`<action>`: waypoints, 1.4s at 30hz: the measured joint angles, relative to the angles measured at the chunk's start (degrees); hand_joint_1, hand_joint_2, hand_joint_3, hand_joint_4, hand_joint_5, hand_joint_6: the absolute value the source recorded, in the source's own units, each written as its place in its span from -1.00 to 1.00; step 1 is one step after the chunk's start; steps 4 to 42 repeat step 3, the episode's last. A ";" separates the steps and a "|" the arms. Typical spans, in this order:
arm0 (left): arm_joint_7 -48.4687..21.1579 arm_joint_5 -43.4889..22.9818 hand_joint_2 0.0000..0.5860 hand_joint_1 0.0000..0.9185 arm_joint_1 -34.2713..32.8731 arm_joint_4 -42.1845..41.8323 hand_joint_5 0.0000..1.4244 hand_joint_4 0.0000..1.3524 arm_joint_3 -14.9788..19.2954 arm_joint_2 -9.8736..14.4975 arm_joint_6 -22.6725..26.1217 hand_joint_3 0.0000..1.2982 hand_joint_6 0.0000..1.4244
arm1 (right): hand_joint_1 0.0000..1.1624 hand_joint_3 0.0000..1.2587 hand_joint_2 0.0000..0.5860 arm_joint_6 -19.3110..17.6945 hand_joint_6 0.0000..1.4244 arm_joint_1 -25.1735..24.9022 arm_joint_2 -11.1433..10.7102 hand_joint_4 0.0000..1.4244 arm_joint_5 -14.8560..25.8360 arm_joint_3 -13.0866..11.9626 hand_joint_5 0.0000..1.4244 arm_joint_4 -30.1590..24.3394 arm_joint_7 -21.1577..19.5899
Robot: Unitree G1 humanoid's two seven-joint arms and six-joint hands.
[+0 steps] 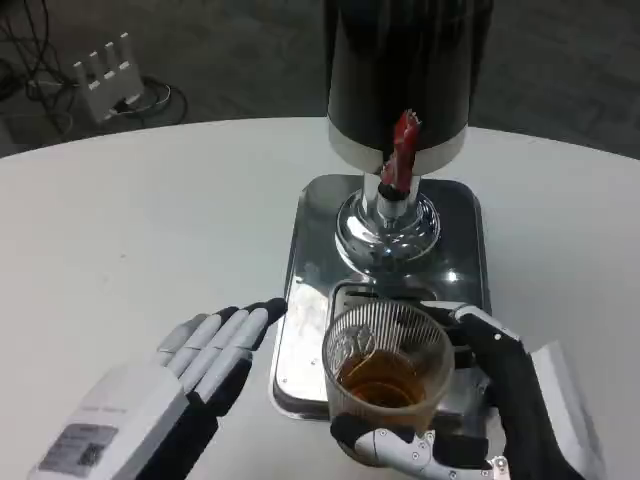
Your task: Grasp the cup under the faucet to collect the drink, then remove the cup.
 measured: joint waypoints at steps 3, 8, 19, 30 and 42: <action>0.00 0.00 -0.95 -1.00 0.02 0.16 -1.00 -1.00 -0.09 -0.16 0.00 -1.00 -1.00 | 0.68 0.20 -0.74 0.00 0.84 0.53 -0.17 0.22 0.12 -0.44 0.52 0.00 0.24; 0.00 0.00 -0.95 -1.00 0.02 0.16 -1.00 -1.00 -0.09 -0.16 0.00 -1.00 -1.00 | 0.68 0.20 -0.74 0.00 0.84 0.53 -0.17 0.22 0.12 -0.44 0.52 0.00 0.24; 0.00 0.00 -0.95 -1.00 0.02 0.16 -1.00 -1.00 -0.09 -0.16 0.00 -1.00 -1.00 | 0.68 0.20 -0.74 0.00 0.84 0.53 -0.17 0.22 0.12 -0.44 0.52 0.00 0.24; 0.00 0.00 -0.95 -1.00 0.02 0.16 -1.00 -1.00 -0.09 -0.16 0.00 -1.00 -1.00 | 0.68 0.20 -0.74 0.00 0.84 0.53 -0.17 0.22 0.12 -0.44 0.52 0.00 0.24; 0.00 0.00 -0.95 -1.00 0.02 0.16 -1.00 -1.00 -0.09 -0.16 0.00 -1.00 -1.00 | 0.68 0.20 -0.74 0.00 0.84 0.53 -0.17 0.22 0.12 -0.44 0.52 0.00 0.24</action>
